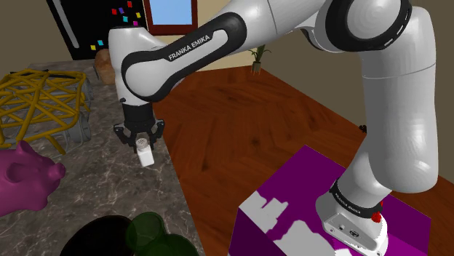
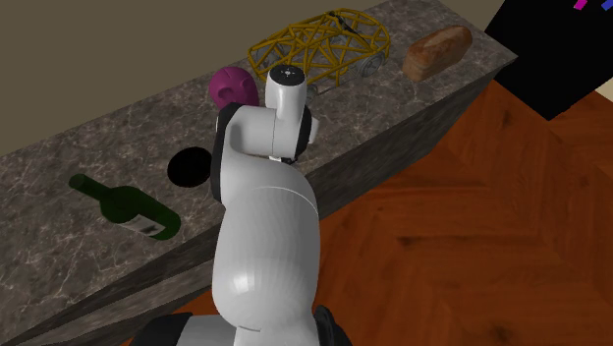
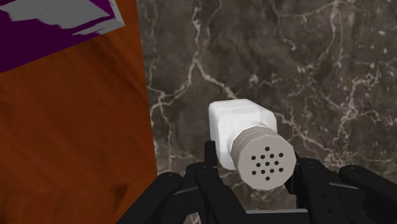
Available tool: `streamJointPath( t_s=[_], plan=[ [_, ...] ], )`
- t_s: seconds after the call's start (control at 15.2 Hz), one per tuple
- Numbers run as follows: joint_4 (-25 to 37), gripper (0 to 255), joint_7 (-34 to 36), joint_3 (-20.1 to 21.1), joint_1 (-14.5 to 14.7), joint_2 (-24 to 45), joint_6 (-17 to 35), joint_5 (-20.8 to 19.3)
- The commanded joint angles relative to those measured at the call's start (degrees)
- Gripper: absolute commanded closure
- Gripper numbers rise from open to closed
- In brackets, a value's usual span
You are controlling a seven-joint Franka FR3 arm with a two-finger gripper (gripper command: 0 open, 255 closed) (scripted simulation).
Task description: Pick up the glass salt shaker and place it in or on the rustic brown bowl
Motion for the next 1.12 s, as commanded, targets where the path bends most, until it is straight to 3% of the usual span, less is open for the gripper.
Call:
streamJointPath(
  t_s=[0.0, 1.06],
  plan=[
    [0.24, 255, -0.02, 0.12, -0.04, -0.32, -0.56, 0.16],
    [6.72, 255, -0.24, 1.33, -0.52, -4.54, -10.89, 2.04]
  ],
)
